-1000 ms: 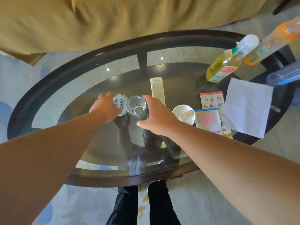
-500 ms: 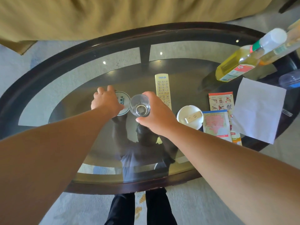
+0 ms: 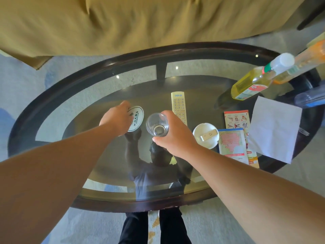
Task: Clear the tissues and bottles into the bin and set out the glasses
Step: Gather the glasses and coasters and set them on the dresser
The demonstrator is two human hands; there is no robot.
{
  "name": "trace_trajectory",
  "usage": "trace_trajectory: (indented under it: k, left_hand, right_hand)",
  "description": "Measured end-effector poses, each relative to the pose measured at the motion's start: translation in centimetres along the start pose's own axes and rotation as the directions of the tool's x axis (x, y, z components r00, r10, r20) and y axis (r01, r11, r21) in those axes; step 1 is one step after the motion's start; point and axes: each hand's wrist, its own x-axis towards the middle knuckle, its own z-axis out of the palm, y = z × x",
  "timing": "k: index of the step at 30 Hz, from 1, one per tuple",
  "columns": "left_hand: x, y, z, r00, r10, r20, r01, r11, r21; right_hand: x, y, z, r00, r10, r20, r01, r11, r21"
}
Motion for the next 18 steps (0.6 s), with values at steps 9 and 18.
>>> trace_trajectory:
  k: [9, 18]
  left_hand:
    - [-6.9, 1.2, -7.9, 0.987, 0.037, -0.159, -0.036, 0.999, 0.008]
    - [-14.3, 3.0, -17.8, 0.958, 0.048, -0.281, -0.083, 0.99, -0.114]
  right_hand:
    - [-4.3, -5.8, -5.0, 0.998, -0.062, -0.024, 0.062, 0.998, -0.01]
    - [-8.8, -14.1, -10.6, 0.982, -0.176, -0.063, 0.175, 0.984, -0.013]
